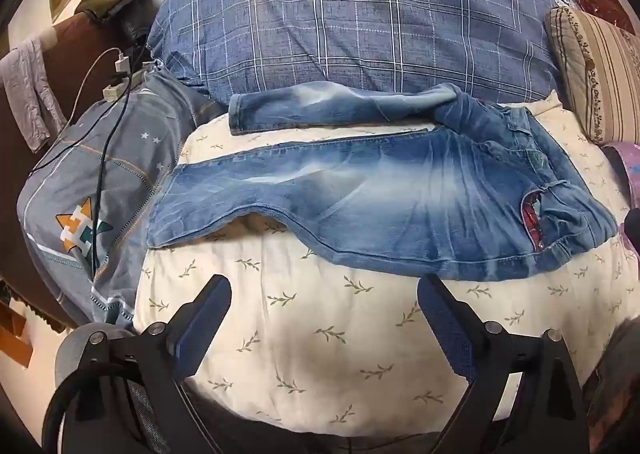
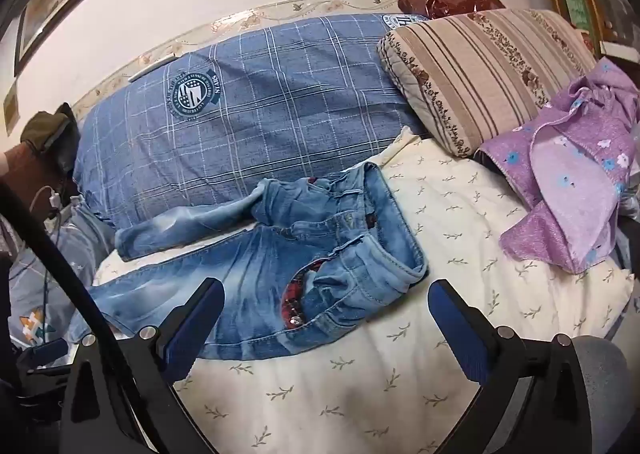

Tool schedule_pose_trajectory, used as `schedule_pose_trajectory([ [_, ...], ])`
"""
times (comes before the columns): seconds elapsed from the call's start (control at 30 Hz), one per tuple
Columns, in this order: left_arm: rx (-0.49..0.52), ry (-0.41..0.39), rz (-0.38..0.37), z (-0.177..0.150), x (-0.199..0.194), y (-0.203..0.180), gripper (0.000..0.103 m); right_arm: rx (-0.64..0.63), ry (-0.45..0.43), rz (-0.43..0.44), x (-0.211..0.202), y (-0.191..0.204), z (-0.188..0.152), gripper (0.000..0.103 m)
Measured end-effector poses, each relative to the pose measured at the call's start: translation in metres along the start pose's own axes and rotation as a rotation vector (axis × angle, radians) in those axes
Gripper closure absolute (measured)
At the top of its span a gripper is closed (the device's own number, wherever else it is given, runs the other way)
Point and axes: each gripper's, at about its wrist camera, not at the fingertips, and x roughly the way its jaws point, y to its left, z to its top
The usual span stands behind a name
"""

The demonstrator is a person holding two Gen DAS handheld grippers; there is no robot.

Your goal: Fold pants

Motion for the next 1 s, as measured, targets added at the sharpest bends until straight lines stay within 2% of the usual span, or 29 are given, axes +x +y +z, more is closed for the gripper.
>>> schedule_pose_trajectory([
  [0.03, -0.001, 0.000, 0.004, 0.001, 0.001, 0.000, 0.008, 0.012, 0.004, 0.002, 0.000, 0.000, 0.000, 0.001],
  [0.07, 0.005, -0.042, 0.005, -0.006, -0.006, -0.005, 0.008, 0.026, 0.008, 0.005, 0.000, 0.000, 0.001, 0.001],
  [0.17, -0.022, -0.023, -0.011, -0.004, -0.013, 0.000, 0.008, 0.036, 0.003, 0.017, -0.007, 0.004, 0.001, 0.001],
  [0.3, -0.040, -0.017, -0.038, -0.004, -0.018, 0.004, 0.008, 0.027, 0.045, 0.032, -0.004, 0.002, 0.004, 0.001],
  [0.47, -0.049, -0.036, -0.021, -0.007, -0.026, 0.006, 0.008, -0.025, 0.031, 0.054, -0.004, 0.001, 0.001, 0.001],
  [0.6, -0.016, -0.030, -0.043, -0.009, -0.029, 0.002, 0.013, -0.025, 0.053, 0.067, -0.001, 0.001, 0.001, 0.001],
  [0.7, 0.000, -0.039, -0.056, -0.009, -0.032, -0.001, 0.013, -0.013, 0.059, 0.087, 0.000, -0.001, 0.001, 0.001],
  [1.0, 0.016, -0.068, -0.015, -0.011, -0.039, -0.010, 0.012, 0.009, 0.068, 0.117, 0.002, -0.007, -0.001, 0.001],
])
